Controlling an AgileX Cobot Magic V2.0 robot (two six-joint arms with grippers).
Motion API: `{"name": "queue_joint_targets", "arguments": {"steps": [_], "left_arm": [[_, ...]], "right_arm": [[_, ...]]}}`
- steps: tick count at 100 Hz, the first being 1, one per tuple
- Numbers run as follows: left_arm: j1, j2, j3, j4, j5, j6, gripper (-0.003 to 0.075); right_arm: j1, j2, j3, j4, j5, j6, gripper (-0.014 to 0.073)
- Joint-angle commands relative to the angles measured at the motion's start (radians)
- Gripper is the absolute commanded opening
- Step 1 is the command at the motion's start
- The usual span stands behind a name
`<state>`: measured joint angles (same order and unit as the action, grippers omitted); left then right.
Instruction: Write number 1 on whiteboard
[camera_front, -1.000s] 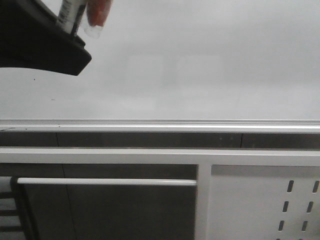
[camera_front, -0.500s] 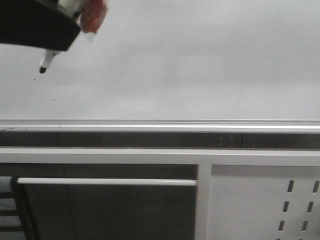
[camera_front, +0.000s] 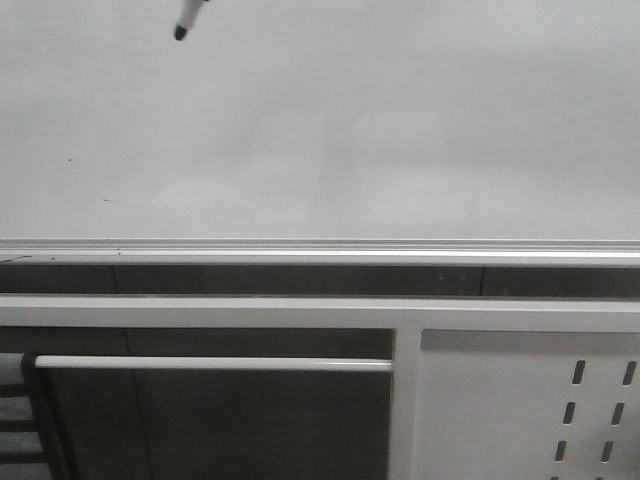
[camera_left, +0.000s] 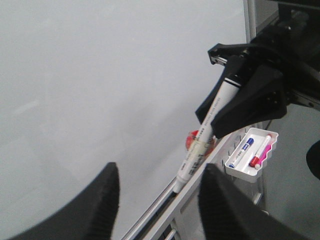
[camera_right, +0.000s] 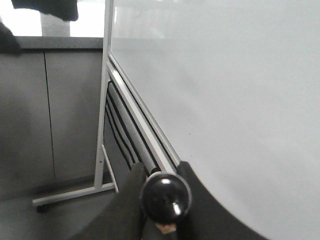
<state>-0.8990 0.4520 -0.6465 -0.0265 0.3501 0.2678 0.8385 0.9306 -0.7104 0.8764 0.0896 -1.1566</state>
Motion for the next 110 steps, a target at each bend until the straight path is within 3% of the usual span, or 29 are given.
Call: {"name": "queue_joint_targets", "arguments": {"steps": [1,10,32,56,82,110], "left_arm": [[0.025,-0.054,0.012,0.001,-0.055,-0.029,0.0103],[0.077,-0.122,0.066,0.008,-0.061,-0.046,-0.0018],[0.257,-0.267,0.169,0.008,-0.107,-0.07,-0.0018],[0.425,-0.332,0.255,-0.014,-0.132,-0.07,-0.0018],[0.469,-0.342,0.316,-0.057,-0.186,-0.07,-0.0018],[0.469,-0.342,0.336,-0.053,-0.207,-0.07,-0.0018]], "right_arm": [[0.001,-0.063,0.034,-0.051,-0.103,-0.001,-0.0047],[0.001,-0.129,0.123,-0.079,-0.193,-0.001,-0.0047],[0.001,-0.233,0.238,-0.222,-0.33,-0.001,-0.0047],[0.001,-0.189,0.24,-0.418,-0.445,-0.001,-0.0048],[0.001,-0.087,0.24,-0.528,-0.52,-0.001,-0.0048],[0.001,-0.044,0.24,-0.535,-0.611,-0.001,-0.0049]]}}
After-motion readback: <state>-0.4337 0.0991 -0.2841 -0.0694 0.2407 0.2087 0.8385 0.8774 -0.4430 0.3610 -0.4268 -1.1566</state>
